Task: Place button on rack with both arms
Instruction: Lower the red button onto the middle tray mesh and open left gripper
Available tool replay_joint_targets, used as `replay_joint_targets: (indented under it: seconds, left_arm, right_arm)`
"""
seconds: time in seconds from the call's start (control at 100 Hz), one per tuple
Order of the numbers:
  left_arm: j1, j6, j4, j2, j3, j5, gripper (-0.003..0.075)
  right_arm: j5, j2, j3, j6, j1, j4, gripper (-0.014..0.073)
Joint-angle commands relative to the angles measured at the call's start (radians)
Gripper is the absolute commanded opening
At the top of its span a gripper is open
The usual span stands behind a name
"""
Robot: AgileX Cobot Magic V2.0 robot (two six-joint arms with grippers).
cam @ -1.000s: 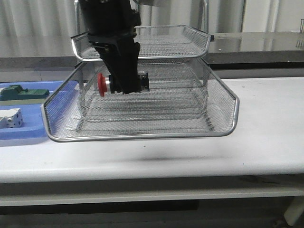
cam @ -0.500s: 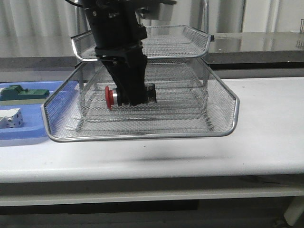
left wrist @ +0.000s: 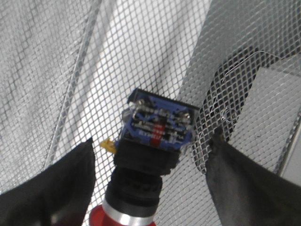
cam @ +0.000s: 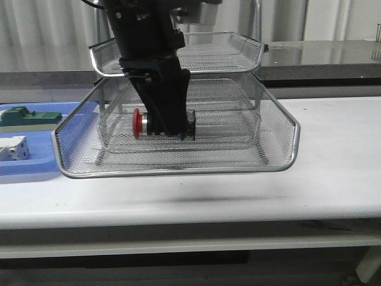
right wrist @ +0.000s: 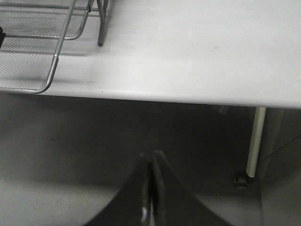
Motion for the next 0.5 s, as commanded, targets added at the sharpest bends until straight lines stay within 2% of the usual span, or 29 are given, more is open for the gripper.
replay_joint_targets:
  seconds: [0.0, 0.27, 0.49]
  left_arm:
    - [-0.008, -0.022, -0.042, -0.062, -0.052, 0.045, 0.0483]
    - [0.002, -0.066, -0.041, -0.155, -0.085, 0.045, 0.0481]
    - [0.070, -0.134, 0.023, -0.262, -0.085, 0.045, 0.0479]
  right_arm:
    - [-0.064, 0.009, -0.030, -0.001, -0.006, -0.015, -0.0069]
    - [-0.064, 0.009, -0.030, -0.001, -0.006, -0.015, -0.0069]
    - [-0.064, 0.009, -0.030, -0.001, -0.006, -0.015, -0.0069]
